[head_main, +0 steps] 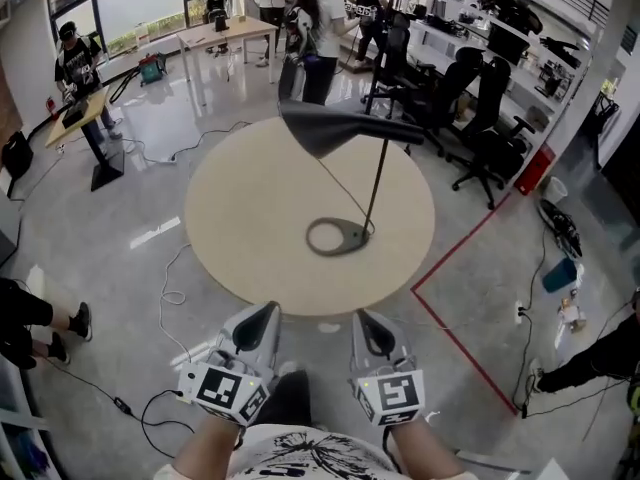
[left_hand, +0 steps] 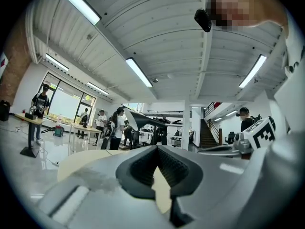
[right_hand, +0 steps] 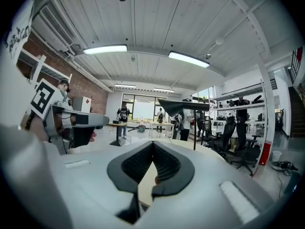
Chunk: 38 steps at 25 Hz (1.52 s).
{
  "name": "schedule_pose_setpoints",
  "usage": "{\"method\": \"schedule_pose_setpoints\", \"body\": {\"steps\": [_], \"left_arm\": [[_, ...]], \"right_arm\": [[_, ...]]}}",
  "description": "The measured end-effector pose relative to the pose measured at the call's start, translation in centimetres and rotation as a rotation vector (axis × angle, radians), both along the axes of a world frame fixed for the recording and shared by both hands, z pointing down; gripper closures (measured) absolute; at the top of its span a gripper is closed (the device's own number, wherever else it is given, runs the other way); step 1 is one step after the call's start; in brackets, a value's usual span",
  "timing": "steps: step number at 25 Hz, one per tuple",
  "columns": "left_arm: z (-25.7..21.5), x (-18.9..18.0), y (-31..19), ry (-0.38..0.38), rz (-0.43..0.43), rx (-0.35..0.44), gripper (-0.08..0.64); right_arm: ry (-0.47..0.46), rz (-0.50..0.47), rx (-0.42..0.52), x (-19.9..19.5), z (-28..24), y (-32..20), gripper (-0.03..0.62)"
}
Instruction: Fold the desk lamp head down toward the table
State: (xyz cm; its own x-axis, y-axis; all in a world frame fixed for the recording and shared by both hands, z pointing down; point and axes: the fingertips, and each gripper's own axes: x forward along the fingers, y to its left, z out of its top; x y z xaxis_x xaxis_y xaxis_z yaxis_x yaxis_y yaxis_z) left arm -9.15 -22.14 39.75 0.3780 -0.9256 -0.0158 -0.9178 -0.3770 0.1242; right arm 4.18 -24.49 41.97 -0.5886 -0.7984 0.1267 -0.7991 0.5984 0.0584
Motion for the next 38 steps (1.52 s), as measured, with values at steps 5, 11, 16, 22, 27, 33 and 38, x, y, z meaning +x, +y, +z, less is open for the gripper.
{"method": "schedule_pose_setpoints", "body": {"steps": [5,11,16,22,27,33,38], "left_arm": [[-0.9,-1.4,-6.8,0.007,0.032,0.049,0.555],[-3.7,-4.0,-13.4,0.009,0.085,0.112,0.555],[-6.6,-6.1,-16.7,0.014,0.085,0.194,0.555],[-9.9,-6.0,-20.0,-0.009,0.098,0.266,0.555],[-13.1,-5.6,-22.4,-0.027,0.099,0.314,0.555],[-13.7,-4.7,-24.1,-0.022,0.102,0.318,0.555],[-12.4,-5.7,-23.5,-0.009,0.078,0.307,0.555]], "right_arm": [[-0.029,0.111,-0.007,0.0,-0.2,-6.6,0.583],[-0.033,0.183,0.019,-1.7,-2.2,-12.8,0.583],[-0.041,0.245,0.043,-2.8,-2.9,-15.4,0.583],[-0.055,0.240,-0.004,-3.7,-1.6,-17.4,0.583],[-0.047,0.216,-0.017,-4.3,-1.9,-19.5,0.583],[-0.030,0.204,-0.007,-3.7,-2.9,-21.7,0.583],[-0.021,0.192,-0.009,-3.8,-2.5,-21.9,0.583]]}}
